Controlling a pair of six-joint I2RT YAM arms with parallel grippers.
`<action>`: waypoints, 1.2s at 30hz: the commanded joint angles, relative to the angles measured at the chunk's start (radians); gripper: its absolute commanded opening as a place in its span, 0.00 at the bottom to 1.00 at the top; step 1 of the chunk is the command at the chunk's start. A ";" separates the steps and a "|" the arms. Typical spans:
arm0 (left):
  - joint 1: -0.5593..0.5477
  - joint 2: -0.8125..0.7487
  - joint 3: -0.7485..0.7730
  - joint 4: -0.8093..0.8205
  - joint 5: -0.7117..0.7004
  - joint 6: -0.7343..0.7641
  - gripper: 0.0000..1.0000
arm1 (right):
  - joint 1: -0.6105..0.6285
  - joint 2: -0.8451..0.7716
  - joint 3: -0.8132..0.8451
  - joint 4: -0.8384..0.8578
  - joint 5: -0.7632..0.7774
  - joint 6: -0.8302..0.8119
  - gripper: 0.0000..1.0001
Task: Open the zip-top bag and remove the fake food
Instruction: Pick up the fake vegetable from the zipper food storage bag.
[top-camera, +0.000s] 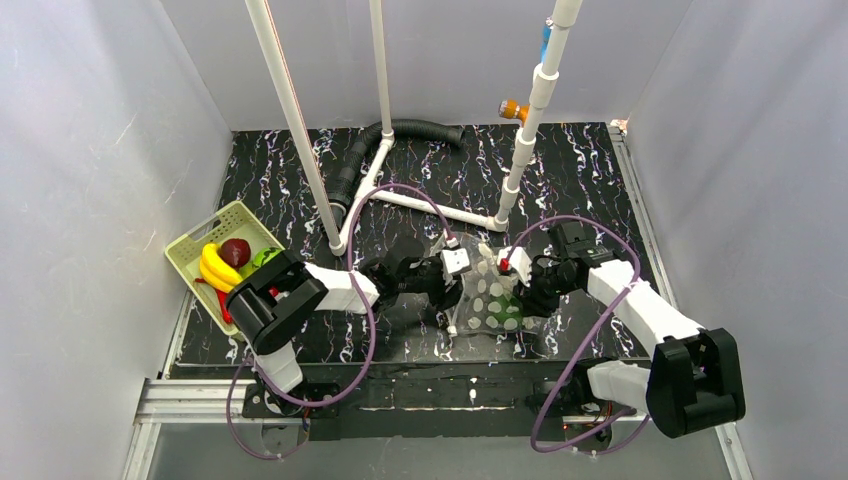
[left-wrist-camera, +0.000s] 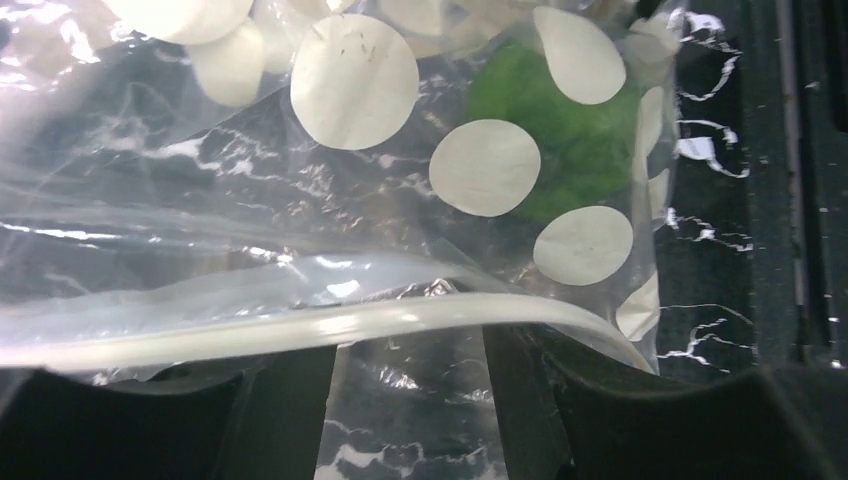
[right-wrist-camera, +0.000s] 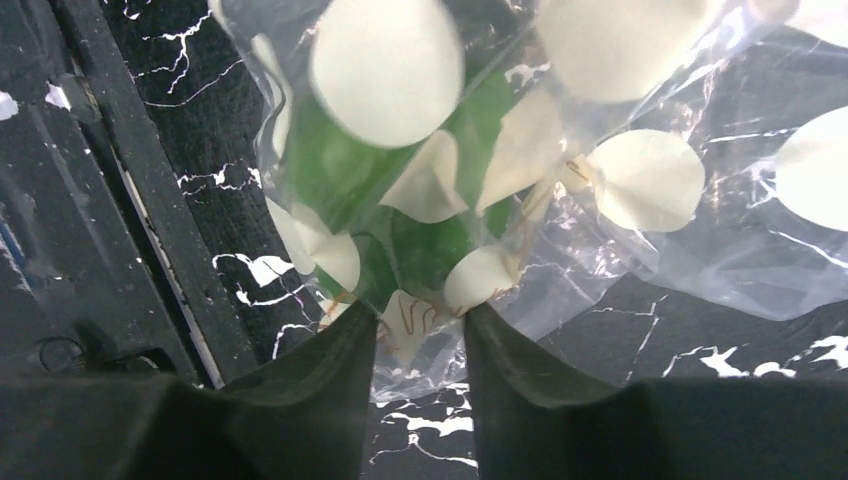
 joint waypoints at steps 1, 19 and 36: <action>-0.024 -0.023 -0.029 0.088 0.096 -0.053 0.54 | 0.026 0.033 0.011 0.049 0.074 0.040 0.38; -0.111 -0.083 -0.154 0.199 0.138 -0.127 0.98 | 0.146 0.162 0.096 0.085 0.057 0.206 0.05; -0.317 0.116 -0.089 0.479 -0.428 -0.110 0.98 | 0.211 0.223 0.150 -0.009 -0.107 0.230 0.02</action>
